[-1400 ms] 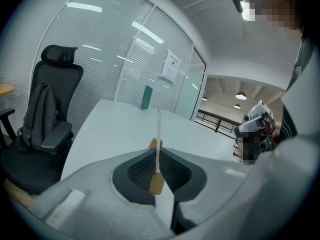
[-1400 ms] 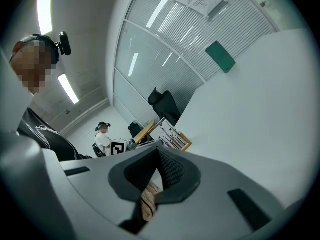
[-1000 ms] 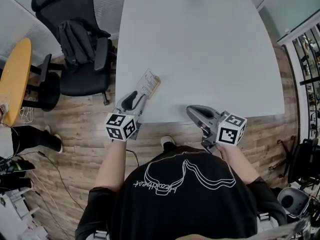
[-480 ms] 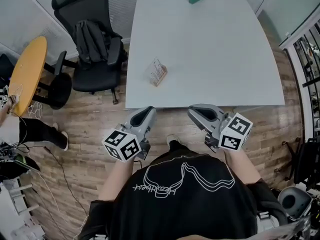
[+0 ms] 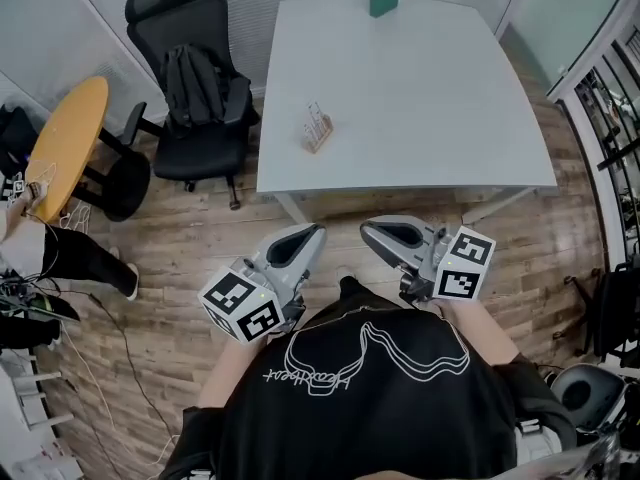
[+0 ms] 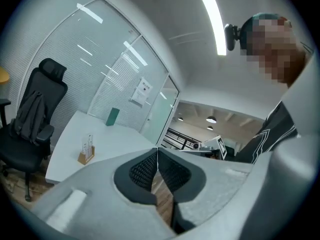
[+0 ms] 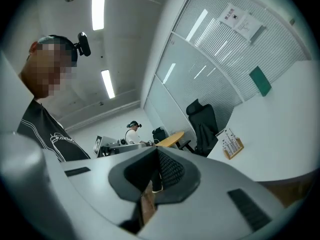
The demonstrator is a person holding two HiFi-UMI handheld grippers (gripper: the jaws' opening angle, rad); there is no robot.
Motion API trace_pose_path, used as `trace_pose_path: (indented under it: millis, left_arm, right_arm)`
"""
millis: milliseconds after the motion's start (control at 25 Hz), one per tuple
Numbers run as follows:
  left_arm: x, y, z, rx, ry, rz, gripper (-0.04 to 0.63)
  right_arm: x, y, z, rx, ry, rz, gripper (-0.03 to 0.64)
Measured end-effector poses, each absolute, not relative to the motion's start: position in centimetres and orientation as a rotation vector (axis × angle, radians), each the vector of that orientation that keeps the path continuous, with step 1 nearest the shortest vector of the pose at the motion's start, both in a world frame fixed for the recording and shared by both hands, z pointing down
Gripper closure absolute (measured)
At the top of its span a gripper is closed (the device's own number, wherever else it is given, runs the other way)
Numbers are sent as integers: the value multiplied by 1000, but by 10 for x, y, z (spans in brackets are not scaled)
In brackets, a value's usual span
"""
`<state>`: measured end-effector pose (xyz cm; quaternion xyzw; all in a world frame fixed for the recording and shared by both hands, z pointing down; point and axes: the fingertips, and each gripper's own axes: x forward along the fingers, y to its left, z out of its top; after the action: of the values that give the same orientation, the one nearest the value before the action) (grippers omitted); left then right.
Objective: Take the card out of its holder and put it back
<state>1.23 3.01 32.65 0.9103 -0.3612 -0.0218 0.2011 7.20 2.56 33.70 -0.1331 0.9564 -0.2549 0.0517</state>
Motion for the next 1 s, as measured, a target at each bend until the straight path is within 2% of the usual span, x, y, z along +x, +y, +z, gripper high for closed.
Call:
trace_pose_path:
  millis: [1000]
  left_arm:
    - [29,89,303,2635,-989,-45,581]
  right_arm:
    - [75,84,311,-427,2962,-615,609]
